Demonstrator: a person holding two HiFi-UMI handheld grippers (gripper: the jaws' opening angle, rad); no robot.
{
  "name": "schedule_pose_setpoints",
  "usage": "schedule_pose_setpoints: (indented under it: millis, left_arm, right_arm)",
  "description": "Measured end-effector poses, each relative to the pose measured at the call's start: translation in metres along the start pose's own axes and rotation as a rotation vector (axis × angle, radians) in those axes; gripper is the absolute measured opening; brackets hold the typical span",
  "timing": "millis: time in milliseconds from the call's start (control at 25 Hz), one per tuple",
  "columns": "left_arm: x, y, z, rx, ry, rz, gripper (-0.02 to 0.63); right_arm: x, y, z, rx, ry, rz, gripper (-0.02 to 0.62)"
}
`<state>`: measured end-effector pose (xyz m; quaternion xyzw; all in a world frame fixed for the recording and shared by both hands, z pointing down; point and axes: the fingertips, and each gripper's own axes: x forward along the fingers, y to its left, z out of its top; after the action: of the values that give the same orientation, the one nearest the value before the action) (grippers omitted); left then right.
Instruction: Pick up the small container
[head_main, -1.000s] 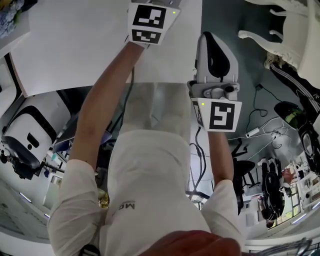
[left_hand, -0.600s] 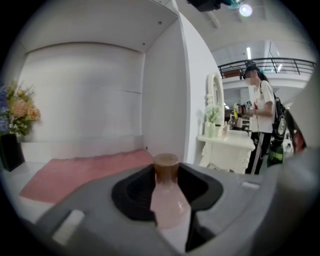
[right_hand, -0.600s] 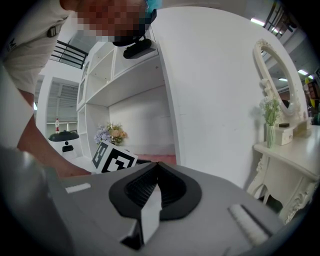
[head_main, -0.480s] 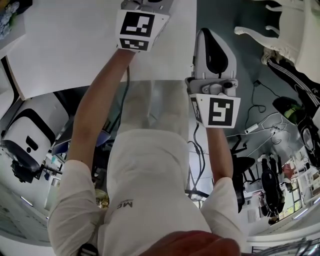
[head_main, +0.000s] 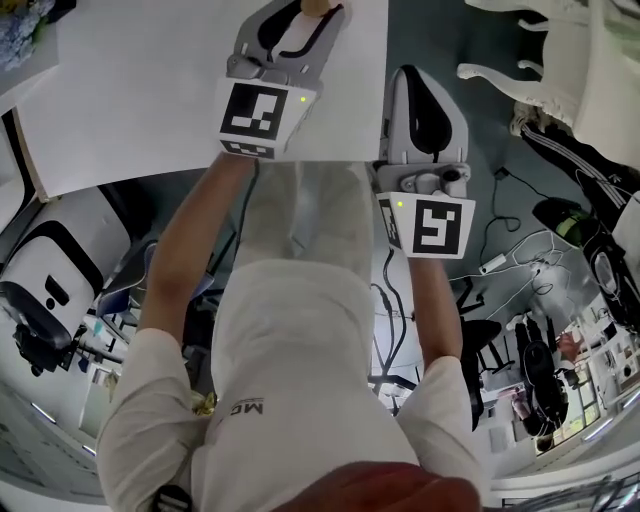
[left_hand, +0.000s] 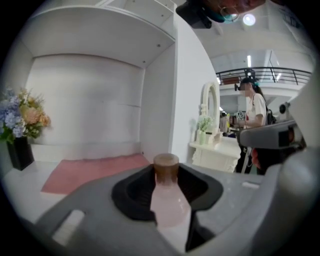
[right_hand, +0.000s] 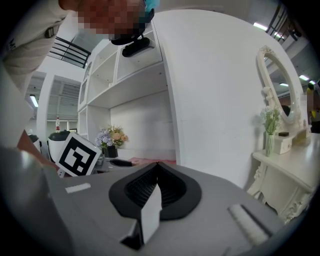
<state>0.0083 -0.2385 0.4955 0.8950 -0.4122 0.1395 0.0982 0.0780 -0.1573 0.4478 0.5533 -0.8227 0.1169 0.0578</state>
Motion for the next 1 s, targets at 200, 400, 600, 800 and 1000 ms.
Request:
schedule_pose_setpoints:
  millis: [200,400,600,800,1000]
  left_arm:
    - [-0.039,-0.009,0.017,0.008,0.002,0.006,0.138]
    - [-0.089,-0.013,0.041,0.017,0.019,0.021,0.138]
    - [-0.134,-0.015,0.06,0.015,0.024,0.04,0.138]
    - [-0.172,-0.019,0.085,0.02,0.012,0.052,0.138]
    - [-0.204,-0.031,0.104,0.022,0.005,0.049,0.138]
  right_arm:
    - [-0.014,0.004,0.024,-0.018,-0.008,0.006,-0.003]
    - [-0.032,0.021,0.047,0.014,0.003,0.031,-0.003]
    - [-0.052,0.055,0.068,0.007,0.009,0.092,-0.003]
    - [-0.068,0.075,0.094,-0.007,-0.008,0.094,-0.003]
    - [-0.084,0.09,0.109,-0.01,-0.017,0.104,-0.003]
